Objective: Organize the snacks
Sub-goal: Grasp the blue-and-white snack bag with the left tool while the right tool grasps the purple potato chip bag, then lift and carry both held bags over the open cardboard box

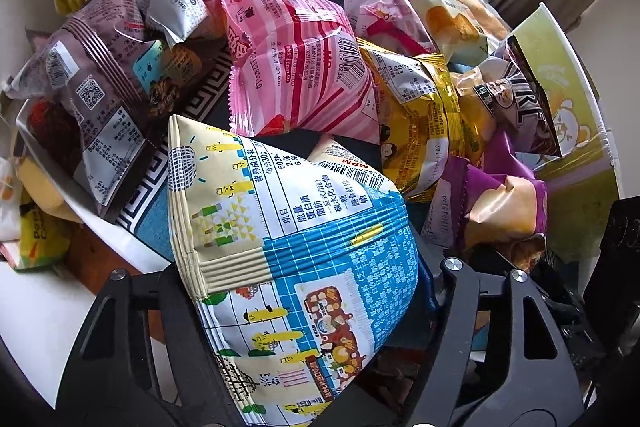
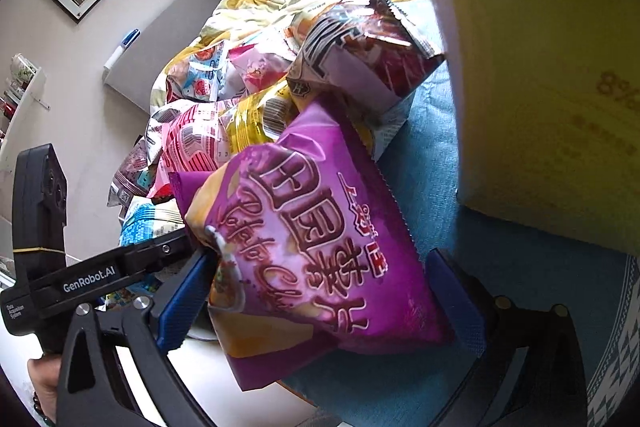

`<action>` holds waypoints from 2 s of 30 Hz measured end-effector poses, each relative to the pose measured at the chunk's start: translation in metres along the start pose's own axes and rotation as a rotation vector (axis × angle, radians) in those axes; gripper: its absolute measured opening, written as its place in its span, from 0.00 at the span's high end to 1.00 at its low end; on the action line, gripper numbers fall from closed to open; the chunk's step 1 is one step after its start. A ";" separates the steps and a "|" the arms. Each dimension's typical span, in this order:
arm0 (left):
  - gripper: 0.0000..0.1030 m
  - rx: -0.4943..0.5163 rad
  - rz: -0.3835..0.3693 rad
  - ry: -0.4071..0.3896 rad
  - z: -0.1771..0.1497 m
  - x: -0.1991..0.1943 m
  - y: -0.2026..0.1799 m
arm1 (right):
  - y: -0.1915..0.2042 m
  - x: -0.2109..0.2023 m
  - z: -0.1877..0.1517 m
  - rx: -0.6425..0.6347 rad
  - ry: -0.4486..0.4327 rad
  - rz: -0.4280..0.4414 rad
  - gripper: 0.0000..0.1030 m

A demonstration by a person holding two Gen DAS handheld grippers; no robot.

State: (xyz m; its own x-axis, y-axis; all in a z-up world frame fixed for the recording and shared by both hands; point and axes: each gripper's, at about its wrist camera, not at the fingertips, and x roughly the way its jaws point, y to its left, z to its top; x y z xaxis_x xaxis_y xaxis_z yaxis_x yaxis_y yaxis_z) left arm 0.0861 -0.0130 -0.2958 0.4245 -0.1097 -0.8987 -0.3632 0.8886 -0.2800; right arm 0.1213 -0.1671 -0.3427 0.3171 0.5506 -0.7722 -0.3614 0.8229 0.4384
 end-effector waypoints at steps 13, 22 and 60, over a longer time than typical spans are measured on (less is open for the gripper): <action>0.35 0.031 -0.022 0.008 0.005 -0.017 -0.002 | 0.012 -0.016 -0.012 -0.023 -0.035 -0.005 0.32; 0.35 0.050 -0.028 -0.021 0.013 -0.046 -0.007 | 0.029 -0.046 -0.014 -0.039 -0.081 -0.033 0.35; 0.35 0.605 -0.305 -0.085 0.180 -0.051 -0.353 | -0.084 -0.260 0.152 0.173 -0.396 -0.426 0.36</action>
State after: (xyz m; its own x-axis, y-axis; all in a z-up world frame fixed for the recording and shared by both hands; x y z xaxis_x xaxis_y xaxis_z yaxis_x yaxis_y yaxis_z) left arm 0.3421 -0.2412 -0.0902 0.5066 -0.3816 -0.7731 0.3000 0.9187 -0.2569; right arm 0.2026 -0.3578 -0.1086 0.7169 0.1509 -0.6806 0.0059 0.9750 0.2223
